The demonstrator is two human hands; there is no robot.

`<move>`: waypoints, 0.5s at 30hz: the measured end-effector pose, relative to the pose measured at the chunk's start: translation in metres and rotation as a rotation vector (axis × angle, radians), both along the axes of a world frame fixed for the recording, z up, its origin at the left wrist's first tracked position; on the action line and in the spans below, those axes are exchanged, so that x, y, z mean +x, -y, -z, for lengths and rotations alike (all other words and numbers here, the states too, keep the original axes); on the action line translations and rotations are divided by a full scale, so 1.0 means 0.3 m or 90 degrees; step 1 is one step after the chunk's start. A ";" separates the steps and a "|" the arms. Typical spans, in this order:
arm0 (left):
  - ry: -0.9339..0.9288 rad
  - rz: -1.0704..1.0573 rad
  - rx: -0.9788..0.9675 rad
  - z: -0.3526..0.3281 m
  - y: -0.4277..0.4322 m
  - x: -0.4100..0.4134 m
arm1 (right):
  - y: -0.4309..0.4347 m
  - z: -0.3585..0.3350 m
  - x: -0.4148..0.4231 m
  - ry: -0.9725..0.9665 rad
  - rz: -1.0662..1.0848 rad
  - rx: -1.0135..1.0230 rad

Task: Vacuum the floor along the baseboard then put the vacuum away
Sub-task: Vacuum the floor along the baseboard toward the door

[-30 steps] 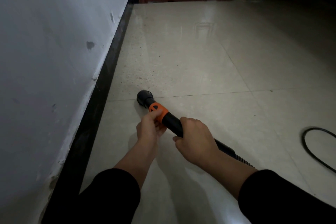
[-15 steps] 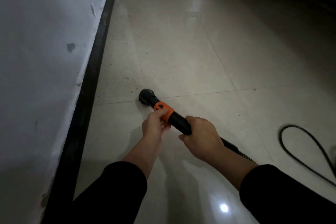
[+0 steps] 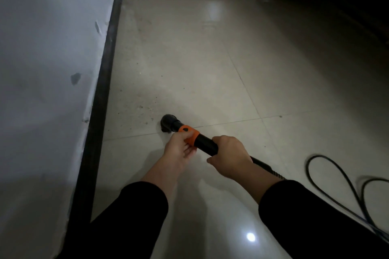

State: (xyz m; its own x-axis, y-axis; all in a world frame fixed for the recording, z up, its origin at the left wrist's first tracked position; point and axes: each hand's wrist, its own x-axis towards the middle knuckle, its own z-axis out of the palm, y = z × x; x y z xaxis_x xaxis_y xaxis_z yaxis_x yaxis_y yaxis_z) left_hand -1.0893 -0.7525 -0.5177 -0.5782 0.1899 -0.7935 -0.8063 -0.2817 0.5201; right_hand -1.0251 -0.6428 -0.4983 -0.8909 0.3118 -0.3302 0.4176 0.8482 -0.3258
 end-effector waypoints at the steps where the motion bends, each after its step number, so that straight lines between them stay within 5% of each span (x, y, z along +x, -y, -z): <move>1: 0.001 -0.003 -0.002 -0.002 -0.026 -0.005 | -0.026 0.004 -0.006 -0.004 -0.001 0.001; 15: -0.008 -0.065 -0.014 -0.051 -0.295 -0.093 | -0.307 -0.073 -0.193 0.032 -0.073 -0.027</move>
